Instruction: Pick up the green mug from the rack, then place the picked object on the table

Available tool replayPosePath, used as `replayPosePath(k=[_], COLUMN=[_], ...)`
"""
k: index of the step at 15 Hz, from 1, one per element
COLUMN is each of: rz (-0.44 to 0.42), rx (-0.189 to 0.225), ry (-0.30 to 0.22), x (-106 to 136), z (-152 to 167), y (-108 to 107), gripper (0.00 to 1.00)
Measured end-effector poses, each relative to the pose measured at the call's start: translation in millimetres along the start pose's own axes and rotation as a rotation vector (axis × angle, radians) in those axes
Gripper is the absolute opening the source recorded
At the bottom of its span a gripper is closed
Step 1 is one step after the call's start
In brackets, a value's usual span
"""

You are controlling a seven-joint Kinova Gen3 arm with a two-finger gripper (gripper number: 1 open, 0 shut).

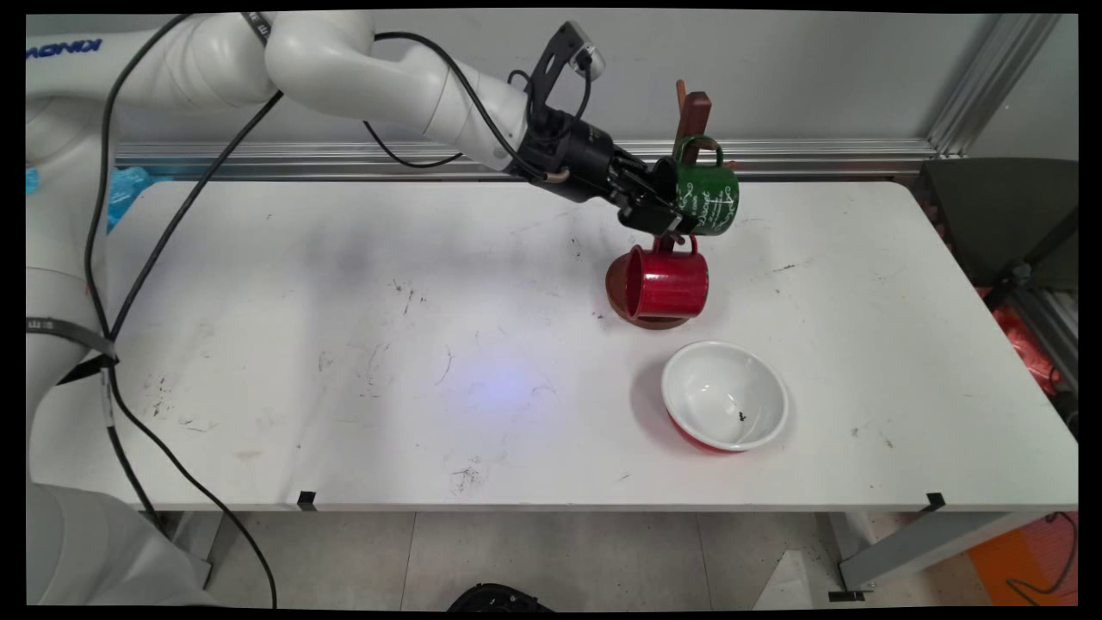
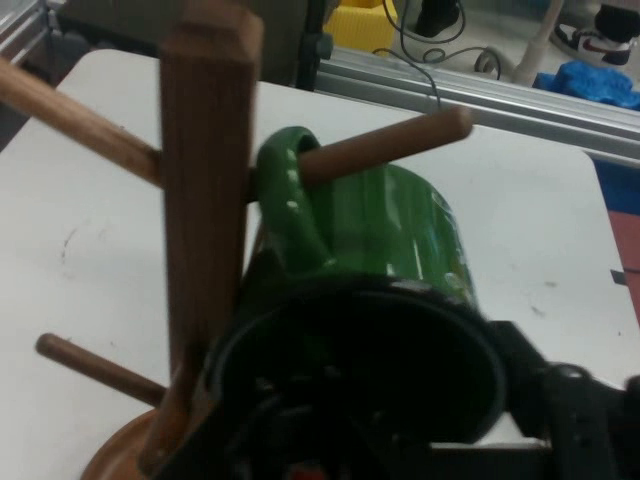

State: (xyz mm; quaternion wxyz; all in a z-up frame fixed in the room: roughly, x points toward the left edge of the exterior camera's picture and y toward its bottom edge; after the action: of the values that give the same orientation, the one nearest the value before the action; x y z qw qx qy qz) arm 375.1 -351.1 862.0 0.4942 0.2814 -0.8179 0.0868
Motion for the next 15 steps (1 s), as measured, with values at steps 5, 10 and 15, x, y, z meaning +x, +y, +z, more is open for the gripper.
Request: replayPosePath(k=[5, 10, 15], rz=[-0.02, -0.037, -0.059], rx=[-0.005, -0.02, -0.049], ry=[0.008, 0.008, 0.002], x=[0.2, 1.4, 4.5], z=[5.0, 6.0, 1.5], y=[3.3, 11.7, 27.9], gripper=[0.0, 0.0, 0.0])
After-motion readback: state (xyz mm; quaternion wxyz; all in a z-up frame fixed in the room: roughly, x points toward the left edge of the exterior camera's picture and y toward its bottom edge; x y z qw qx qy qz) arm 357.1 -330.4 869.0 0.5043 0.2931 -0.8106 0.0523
